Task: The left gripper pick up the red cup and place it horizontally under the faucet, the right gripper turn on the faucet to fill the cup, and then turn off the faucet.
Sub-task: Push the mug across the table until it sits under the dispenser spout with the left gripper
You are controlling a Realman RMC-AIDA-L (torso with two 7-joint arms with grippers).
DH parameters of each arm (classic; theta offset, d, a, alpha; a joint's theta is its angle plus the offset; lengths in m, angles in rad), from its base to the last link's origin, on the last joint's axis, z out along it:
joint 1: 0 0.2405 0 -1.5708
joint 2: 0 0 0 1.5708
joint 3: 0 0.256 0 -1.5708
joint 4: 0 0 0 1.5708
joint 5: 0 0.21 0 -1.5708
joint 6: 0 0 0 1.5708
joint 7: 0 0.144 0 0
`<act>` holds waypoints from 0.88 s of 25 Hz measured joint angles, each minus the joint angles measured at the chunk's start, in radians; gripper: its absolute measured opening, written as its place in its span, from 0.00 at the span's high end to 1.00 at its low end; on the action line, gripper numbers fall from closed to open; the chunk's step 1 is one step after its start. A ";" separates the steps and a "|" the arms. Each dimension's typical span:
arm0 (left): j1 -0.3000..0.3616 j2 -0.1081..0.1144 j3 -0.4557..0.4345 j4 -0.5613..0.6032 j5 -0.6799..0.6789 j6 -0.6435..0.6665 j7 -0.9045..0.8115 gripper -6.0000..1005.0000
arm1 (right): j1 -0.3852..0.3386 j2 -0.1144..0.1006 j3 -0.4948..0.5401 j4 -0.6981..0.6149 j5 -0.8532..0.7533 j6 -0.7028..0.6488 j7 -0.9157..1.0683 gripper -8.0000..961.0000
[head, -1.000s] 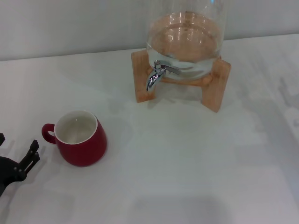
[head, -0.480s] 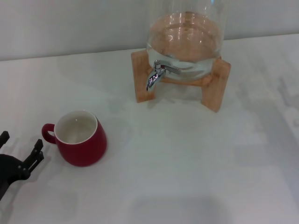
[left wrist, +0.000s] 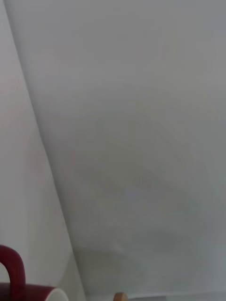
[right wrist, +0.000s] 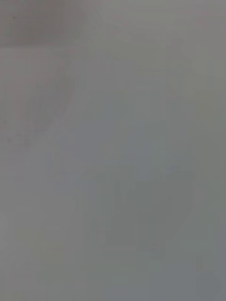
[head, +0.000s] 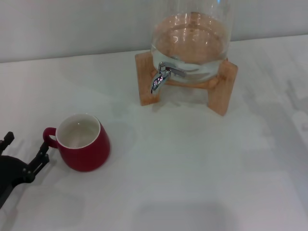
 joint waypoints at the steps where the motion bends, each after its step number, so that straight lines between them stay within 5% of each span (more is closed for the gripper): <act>1: -0.001 0.000 0.000 0.000 0.005 0.000 0.001 0.12 | 0.000 0.000 0.000 0.000 0.000 -0.001 0.000 0.24; 22: -0.012 0.003 -0.003 0.002 0.025 -0.020 0.057 0.12 | -0.006 0.000 -0.011 0.000 0.000 -0.012 0.000 0.24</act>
